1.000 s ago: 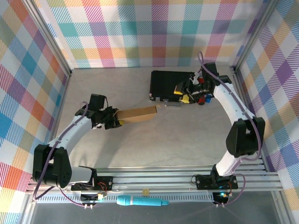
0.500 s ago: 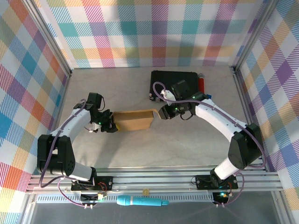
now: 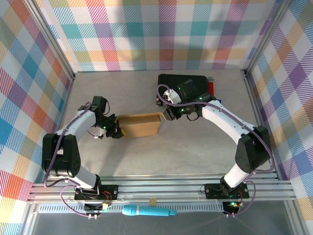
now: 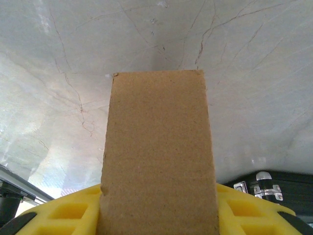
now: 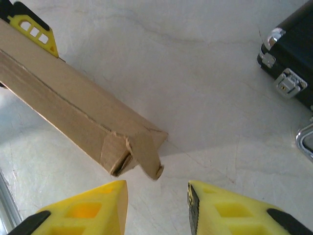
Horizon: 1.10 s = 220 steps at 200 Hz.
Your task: Fold the paper box
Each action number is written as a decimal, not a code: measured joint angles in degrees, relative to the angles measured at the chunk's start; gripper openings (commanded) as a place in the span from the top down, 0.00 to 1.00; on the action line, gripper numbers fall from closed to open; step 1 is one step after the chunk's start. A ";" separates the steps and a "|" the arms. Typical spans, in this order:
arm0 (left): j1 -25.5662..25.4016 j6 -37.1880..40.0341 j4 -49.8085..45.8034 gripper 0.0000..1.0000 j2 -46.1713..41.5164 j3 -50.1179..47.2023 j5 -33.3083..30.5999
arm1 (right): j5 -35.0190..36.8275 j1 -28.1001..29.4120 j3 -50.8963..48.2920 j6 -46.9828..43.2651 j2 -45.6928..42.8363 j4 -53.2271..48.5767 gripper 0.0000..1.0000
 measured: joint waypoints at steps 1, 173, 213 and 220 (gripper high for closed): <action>0.00 0.00 0.00 0.96 0.02 0.02 0.00 | 0.00 0.02 0.07 -0.02 0.04 0.00 0.62; 0.15 0.61 0.09 0.96 1.97 0.72 1.14 | 3.19 3.15 6.54 -0.55 5.51 -3.72 1.00; 0.37 0.17 0.31 0.97 2.16 0.70 1.36 | 3.48 3.48 7.98 4.22 6.16 -5.44 1.00; 0.37 0.04 0.28 0.97 2.19 0.70 1.38 | 3.43 3.50 7.98 5.70 6.21 -5.46 1.00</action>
